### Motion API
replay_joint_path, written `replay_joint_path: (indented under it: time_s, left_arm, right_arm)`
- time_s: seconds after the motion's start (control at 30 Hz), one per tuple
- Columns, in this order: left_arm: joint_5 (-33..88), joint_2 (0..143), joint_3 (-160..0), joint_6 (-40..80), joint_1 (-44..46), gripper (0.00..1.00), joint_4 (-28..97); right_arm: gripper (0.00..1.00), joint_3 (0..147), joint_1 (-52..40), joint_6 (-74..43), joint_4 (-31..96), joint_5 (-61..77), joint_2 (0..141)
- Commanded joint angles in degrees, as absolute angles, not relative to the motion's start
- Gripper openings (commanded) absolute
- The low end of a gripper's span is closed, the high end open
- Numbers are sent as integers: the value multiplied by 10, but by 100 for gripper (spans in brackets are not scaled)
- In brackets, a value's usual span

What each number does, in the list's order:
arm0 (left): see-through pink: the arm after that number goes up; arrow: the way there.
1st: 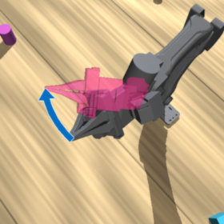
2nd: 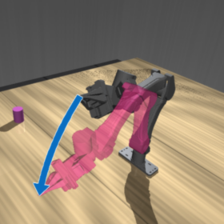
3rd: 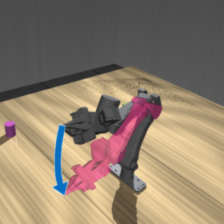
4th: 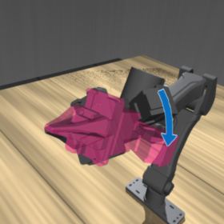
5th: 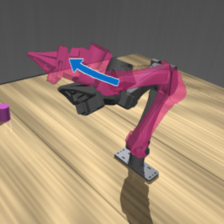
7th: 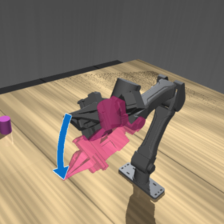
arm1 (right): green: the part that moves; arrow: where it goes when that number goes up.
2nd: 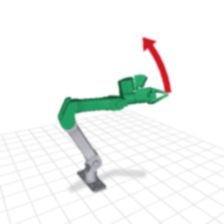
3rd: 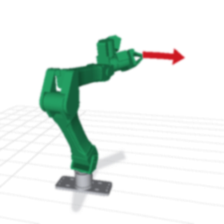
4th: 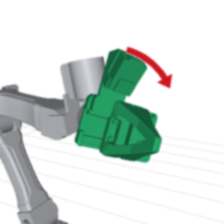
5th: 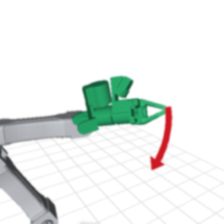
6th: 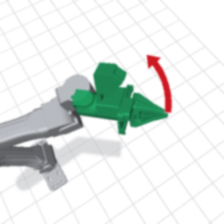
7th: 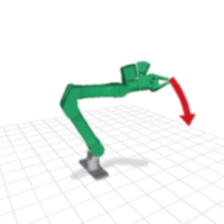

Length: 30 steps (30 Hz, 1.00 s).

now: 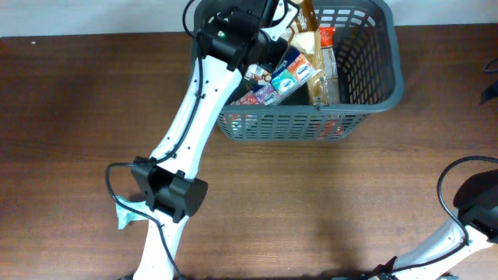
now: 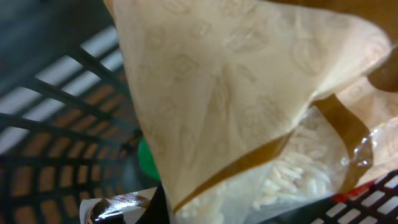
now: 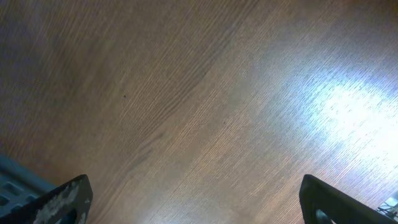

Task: Pack container
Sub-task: 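Carry the snack wrapper with the left gripper over the basket, then open the left gripper to drop the wrapper into the basket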

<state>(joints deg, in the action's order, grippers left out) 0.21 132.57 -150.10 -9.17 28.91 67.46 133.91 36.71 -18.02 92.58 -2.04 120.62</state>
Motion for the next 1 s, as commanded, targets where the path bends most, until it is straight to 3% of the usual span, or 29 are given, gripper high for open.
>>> replay_joint_path:
  time_s: [0.0,0.3,0.33,0.4,0.47,0.5,0.67,0.73,0.8,0.97]
  left_arm:
    - [22,1334,-1504,-82,286,2,682]
    - [53,1360,-1487,-73,286,2,700]
    - [52,1362,-1484,-73,286,9,700]
    - [52,1362,-1481,-73,286,36,701]
    - [52,1362,-1481,-73,286,45,703]
    - [52,1362,-1481,-74,286,55,703]
    - [51,1361,-1483,-74,281,86,701]
    - [49,1356,-1493,-73,277,87,701]
    - [45,1344,-1515,-72,270,95,704]
    - [44,1283,-1613,-36,242,98,731]
  right_arm:
    - [99,1337,367,-185,925,-19,1205]
    - [99,1337,367,-185,925,-20,1205]
    - [99,1337,367,-185,925,-19,1205]
    - [99,1337,367,-185,925,-19,1205]
    - [99,1337,367,-185,925,-19,1205]
    - [99,1337,367,-185,925,-19,1205]
    - [99,1337,367,-185,925,-19,1205]
    - [99,1337,367,-185,925,-19,1205]
    - [99,1337,367,-185,925,-20,1205]
    - [99,1337,367,-185,925,-19,1205]
